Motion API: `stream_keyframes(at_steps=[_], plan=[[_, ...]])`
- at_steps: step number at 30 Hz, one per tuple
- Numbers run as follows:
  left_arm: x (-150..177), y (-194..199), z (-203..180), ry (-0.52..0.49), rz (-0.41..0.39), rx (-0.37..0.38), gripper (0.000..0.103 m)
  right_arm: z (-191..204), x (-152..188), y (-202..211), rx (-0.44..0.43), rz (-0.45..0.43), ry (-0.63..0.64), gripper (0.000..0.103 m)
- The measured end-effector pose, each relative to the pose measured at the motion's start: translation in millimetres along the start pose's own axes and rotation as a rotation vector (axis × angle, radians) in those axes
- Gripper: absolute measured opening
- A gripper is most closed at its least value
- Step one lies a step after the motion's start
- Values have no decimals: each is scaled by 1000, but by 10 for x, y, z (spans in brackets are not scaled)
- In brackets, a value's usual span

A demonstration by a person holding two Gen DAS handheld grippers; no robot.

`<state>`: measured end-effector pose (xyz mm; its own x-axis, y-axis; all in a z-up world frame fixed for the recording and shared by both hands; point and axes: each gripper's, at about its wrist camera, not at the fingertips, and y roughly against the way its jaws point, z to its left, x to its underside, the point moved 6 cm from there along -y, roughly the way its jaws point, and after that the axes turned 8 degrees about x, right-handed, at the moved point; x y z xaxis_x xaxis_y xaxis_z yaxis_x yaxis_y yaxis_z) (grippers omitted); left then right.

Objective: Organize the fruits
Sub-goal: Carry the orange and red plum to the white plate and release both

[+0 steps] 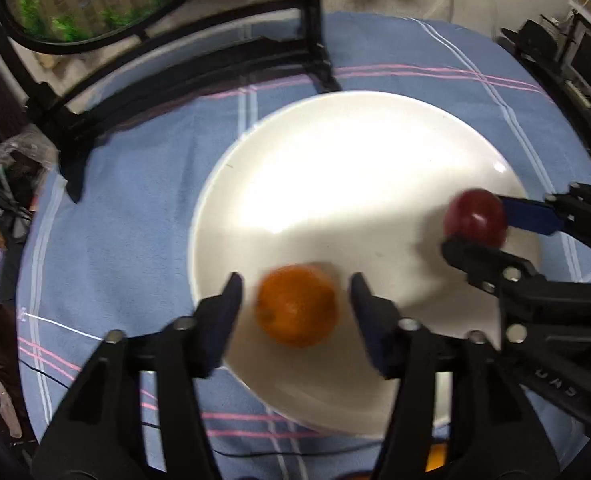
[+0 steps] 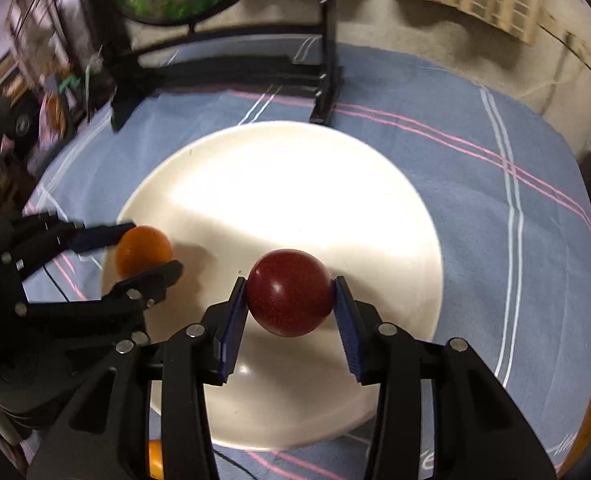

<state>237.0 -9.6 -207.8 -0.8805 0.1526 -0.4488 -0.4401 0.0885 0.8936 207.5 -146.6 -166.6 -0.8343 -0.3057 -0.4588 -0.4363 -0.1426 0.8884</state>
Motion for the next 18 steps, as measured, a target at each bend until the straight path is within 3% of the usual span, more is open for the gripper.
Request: stream_keyframes(at_steps=[4, 6, 9, 12, 18], plan=[[-6, 11, 32, 5, -7, 15, 70, -78, -1, 55, 16, -26, -16, 48], [-3, 65, 39, 5, -16, 9, 70, -112, -14, 145, 1, -52, -38, 65], [15, 202, 91, 23, -33, 9, 70, -144, -45, 329, 26, -88, -46, 64], [80, 464, 164, 24, -74, 11, 70, -222, -6, 593, -2, -103, -103, 64], [469, 1127, 307, 4, -173, 16, 77, -175, 578, 1200, -31, -115, -62, 65]])
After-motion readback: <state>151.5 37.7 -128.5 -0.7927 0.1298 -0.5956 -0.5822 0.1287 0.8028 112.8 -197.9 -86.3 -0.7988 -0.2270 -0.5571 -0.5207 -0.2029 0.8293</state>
